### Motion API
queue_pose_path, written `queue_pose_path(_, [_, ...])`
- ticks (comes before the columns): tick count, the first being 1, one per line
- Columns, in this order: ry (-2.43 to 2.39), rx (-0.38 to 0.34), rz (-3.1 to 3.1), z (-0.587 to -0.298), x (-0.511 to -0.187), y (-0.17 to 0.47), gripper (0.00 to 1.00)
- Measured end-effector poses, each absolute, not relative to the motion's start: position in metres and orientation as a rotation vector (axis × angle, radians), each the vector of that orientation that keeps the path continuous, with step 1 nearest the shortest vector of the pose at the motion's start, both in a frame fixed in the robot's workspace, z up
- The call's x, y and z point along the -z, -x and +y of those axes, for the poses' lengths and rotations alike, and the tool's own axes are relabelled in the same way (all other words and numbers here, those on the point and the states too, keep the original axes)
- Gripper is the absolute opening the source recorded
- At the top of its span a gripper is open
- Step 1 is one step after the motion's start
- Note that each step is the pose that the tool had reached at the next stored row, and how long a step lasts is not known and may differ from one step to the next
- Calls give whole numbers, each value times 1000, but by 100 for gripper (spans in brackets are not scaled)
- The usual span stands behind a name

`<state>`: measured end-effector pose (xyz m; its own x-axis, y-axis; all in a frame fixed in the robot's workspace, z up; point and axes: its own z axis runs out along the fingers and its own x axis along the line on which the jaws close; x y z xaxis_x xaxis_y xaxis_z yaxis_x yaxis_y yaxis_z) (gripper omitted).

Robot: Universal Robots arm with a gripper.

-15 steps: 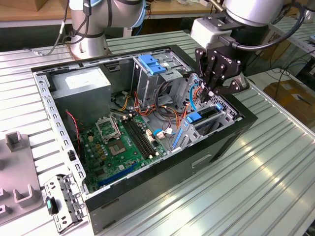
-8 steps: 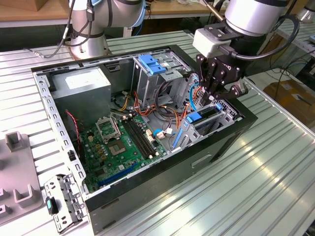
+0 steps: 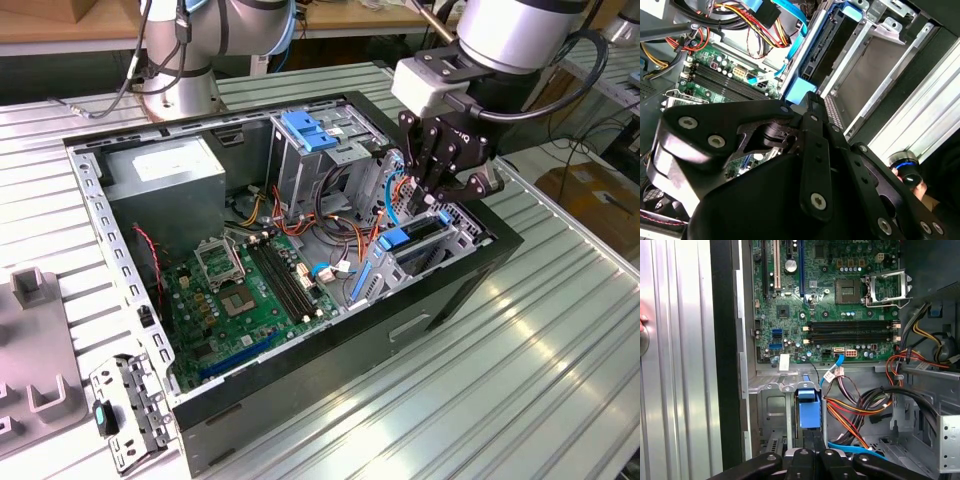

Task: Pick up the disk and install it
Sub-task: 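Insert the first disk wire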

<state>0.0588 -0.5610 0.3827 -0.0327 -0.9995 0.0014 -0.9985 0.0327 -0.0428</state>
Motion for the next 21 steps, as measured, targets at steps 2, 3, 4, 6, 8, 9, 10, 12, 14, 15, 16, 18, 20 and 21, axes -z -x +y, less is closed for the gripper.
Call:
queue_pose_path(2, [2165, 49, 2236, -561, -383, -59, 11])
queue_pose_path(3, [2165, 49, 2236, -561, -383, -60, 11])
queue_pose_path(4, [2164, 49, 2236, -561, -383, -61, 11])
queue_pose_path(6, [2164, 49, 2236, -561, -382, -66, 11])
queue_pose_path(8, [2165, 49, 2237, -561, -382, -74, 11])
queue_pose_path(9, [2165, 49, 2236, -561, -382, -80, 11])
queue_pose_path(10, [2165, 49, 2237, -561, -382, -83, 11])
queue_pose_path(12, [2166, 49, 2235, -561, -381, -88, 11])
queue_pose_path(14, [2193, 49, 2209, -561, -381, -88, 11])
queue_pose_path(15, [2213, 49, 2188, -561, -381, -88, 11])
queue_pose_path(16, [2238, 48, 2161, -561, -381, -88, 11])
queue_pose_path(18, [2280, 47, 2116, -561, -382, -88, 11])
queue_pose_path(20, [2309, 46, 2084, -561, -384, -88, 11])
queue_pose_path(21, [2317, 46, 2075, -561, -384, -88, 11])
